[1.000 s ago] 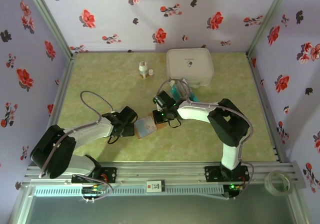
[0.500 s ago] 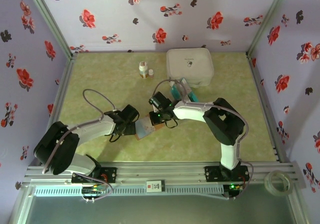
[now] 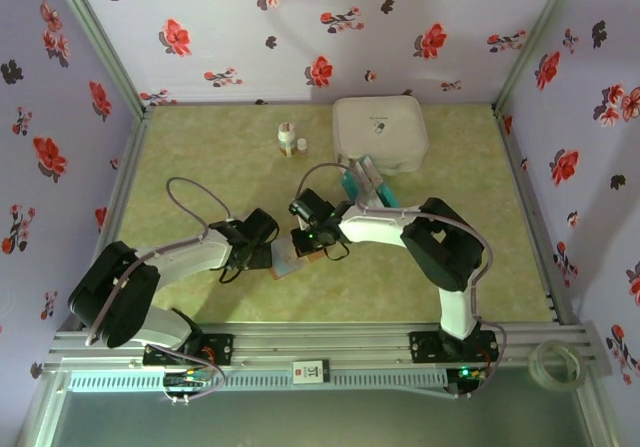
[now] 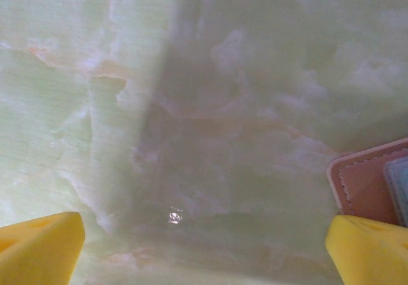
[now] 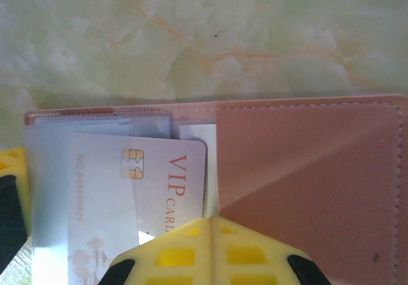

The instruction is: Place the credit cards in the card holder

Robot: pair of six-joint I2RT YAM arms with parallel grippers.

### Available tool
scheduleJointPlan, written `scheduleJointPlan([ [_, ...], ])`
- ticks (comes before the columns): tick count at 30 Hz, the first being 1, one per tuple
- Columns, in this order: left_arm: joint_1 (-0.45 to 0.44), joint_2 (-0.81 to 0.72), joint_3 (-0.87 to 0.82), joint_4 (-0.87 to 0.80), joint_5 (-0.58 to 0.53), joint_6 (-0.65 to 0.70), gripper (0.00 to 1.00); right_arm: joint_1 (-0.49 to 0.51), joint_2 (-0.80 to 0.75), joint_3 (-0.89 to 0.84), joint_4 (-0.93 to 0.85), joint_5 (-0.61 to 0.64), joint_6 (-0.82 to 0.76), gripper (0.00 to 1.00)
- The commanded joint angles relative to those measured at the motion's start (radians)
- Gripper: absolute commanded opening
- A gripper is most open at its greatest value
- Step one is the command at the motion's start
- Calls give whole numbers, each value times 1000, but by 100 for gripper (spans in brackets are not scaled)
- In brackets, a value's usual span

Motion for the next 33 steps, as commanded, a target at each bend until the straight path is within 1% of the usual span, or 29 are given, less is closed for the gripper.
scheduleJointPlan([
  [1, -6, 39, -11, 44, 23, 17, 100, 18, 25, 33, -3, -25, 16, 3],
  [9, -5, 41, -18, 61, 20, 25, 100, 33, 23, 41, 28, -51, 50, 3],
  [17, 37, 57, -3, 84, 11, 67, 100, 34, 17, 2, 114, -98, 116, 2],
  [25, 95, 49, 67, 49, 8, 118, 100, 27, -55, -22, 107, -47, 116, 4],
  [29, 112, 1, 83, 6, 7, 125, 100, 3, -87, -47, 93, -19, 109, 6],
  [33, 113, -53, 74, -45, 11, 99, 100, -28, -89, -67, 86, -16, 97, 7],
])
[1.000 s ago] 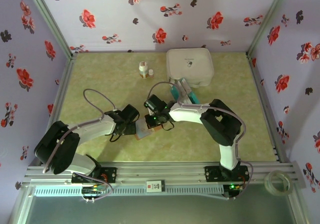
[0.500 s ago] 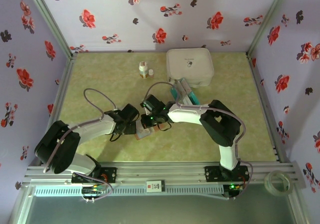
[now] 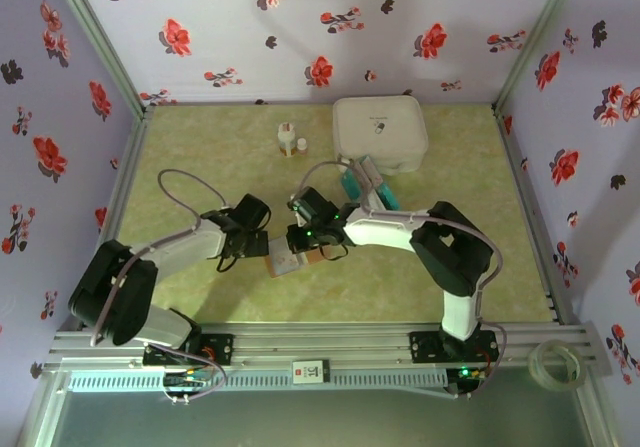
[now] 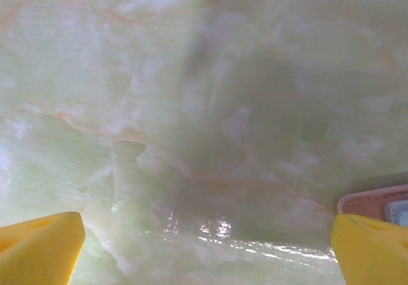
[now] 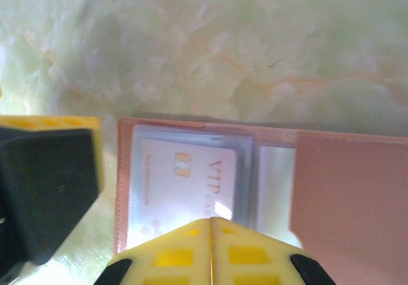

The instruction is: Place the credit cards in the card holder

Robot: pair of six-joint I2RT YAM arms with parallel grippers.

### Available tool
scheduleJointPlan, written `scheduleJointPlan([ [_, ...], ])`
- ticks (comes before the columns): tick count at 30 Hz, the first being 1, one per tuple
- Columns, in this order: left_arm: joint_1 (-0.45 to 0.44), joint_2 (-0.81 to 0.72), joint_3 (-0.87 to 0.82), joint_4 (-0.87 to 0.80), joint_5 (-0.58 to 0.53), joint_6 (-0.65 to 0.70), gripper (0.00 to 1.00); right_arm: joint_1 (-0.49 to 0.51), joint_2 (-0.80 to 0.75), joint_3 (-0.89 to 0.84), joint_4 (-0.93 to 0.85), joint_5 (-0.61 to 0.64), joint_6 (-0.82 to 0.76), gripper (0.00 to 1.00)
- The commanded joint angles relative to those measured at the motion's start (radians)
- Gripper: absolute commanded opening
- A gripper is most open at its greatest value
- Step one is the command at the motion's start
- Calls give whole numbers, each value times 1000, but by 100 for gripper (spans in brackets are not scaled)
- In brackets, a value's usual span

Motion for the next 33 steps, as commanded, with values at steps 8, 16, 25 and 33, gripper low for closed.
scheduleJointPlan([
  [8, 5, -71, -47, -56, 10, -59, 100, -34, 19, -19, -16, 8, -22, 6],
  [16, 3, -29, -77, -20, 27, -83, 100, -23, 45, -5, -2, -20, -13, 5],
  [25, -1, 5, -89, 10, 35, -82, 100, -6, 64, 14, -9, -26, -13, 5],
  [33, -2, 35, -86, 29, 42, -78, 100, 6, 71, 26, -16, -28, -14, 5],
])
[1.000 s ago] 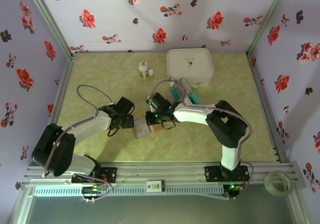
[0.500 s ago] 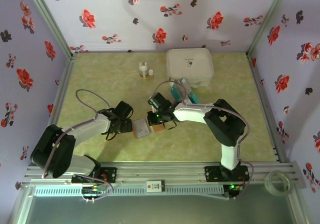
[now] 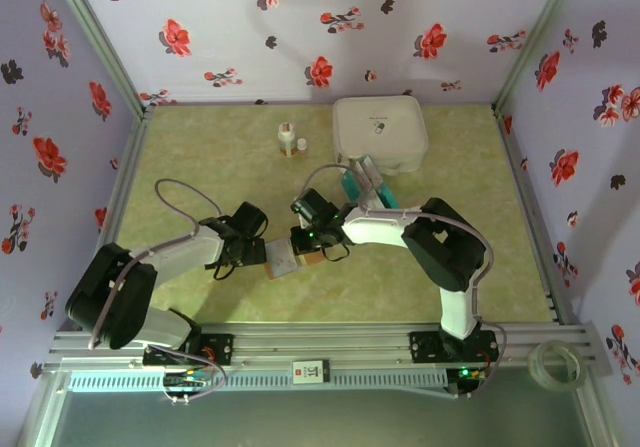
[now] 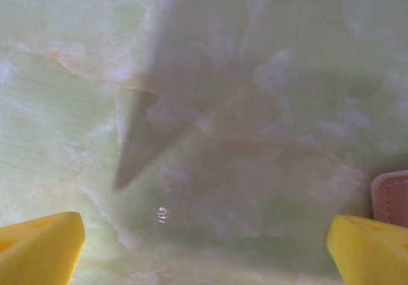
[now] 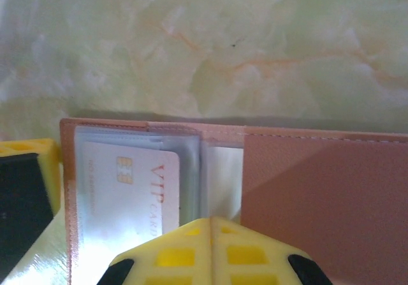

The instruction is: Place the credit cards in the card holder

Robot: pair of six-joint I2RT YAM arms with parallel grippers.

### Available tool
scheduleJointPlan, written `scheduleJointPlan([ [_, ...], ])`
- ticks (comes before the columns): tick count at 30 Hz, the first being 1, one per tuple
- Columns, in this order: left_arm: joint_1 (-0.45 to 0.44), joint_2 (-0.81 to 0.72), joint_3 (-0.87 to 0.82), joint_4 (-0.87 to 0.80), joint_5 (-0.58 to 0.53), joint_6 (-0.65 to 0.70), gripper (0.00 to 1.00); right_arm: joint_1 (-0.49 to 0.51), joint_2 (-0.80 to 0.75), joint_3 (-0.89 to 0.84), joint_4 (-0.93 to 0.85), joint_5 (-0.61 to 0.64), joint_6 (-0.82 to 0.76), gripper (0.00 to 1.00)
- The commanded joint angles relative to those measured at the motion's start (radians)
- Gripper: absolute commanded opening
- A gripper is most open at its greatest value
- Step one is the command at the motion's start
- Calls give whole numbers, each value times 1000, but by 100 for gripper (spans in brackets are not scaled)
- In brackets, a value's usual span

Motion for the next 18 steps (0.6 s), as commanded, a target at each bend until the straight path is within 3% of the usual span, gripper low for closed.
scheduleJointPlan([
  [1, -2, 40, -17, 17, 8, -15, 100, 10, 17, 23, -12, -8, -13, 5],
  [18, -3, 60, -26, 45, 19, -13, 100, 29, 47, 57, -27, -22, -15, 5],
])
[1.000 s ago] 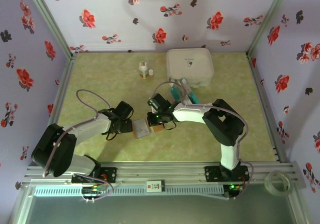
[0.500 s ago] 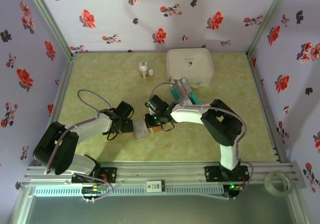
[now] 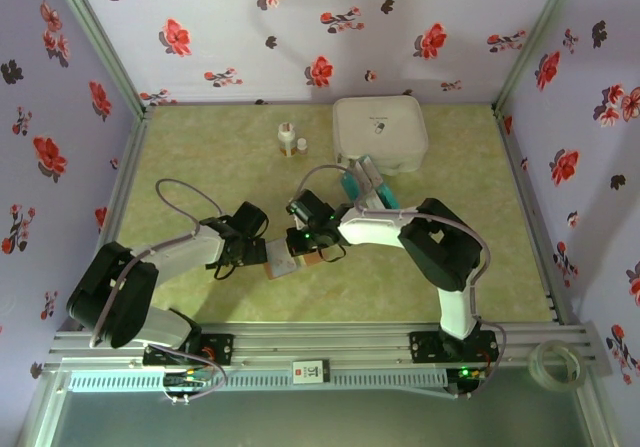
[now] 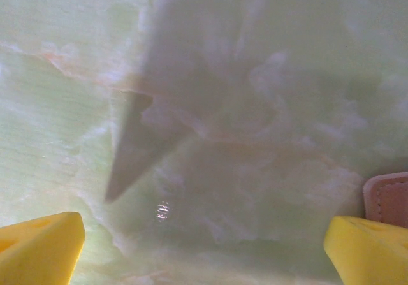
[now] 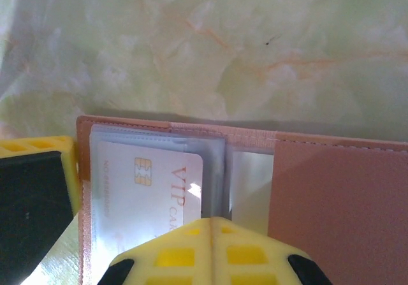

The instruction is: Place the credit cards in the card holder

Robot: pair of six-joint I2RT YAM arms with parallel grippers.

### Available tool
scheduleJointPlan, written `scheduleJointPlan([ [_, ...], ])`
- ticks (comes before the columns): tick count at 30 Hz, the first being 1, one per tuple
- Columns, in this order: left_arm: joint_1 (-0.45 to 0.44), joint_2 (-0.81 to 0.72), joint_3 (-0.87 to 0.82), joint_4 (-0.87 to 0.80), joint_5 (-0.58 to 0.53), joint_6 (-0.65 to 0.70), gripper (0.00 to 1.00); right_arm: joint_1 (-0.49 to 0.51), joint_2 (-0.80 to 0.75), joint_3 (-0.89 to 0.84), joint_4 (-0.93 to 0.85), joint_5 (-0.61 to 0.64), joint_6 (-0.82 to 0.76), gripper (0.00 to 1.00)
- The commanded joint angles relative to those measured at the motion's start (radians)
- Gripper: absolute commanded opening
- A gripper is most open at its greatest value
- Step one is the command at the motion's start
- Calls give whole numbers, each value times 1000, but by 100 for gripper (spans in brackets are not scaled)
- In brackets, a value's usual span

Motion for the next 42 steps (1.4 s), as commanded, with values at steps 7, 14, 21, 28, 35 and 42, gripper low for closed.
scheduleJointPlan([
  [7, -2, 65, -27, 50, 19, -10, 100, 23, 35, 45, -27, -19, -10, 4],
  [14, -1, 66, -6, 52, 10, 10, 100, 17, -19, 46, -47, 1, -22, 5],
  [21, 34, 43, 97, -8, -12, 68, 100, -27, -206, -17, -88, 63, -36, 22],
  [28, 62, -64, 135, -81, -15, 94, 100, -87, -363, -123, -151, 172, -65, 47],
  [35, 64, -232, 56, -25, 87, 76, 100, -121, -364, -197, -146, 182, -77, 50],
  [42, 65, -315, -46, 61, 217, 14, 100, -122, -311, -210, -116, 168, -75, 44],
])
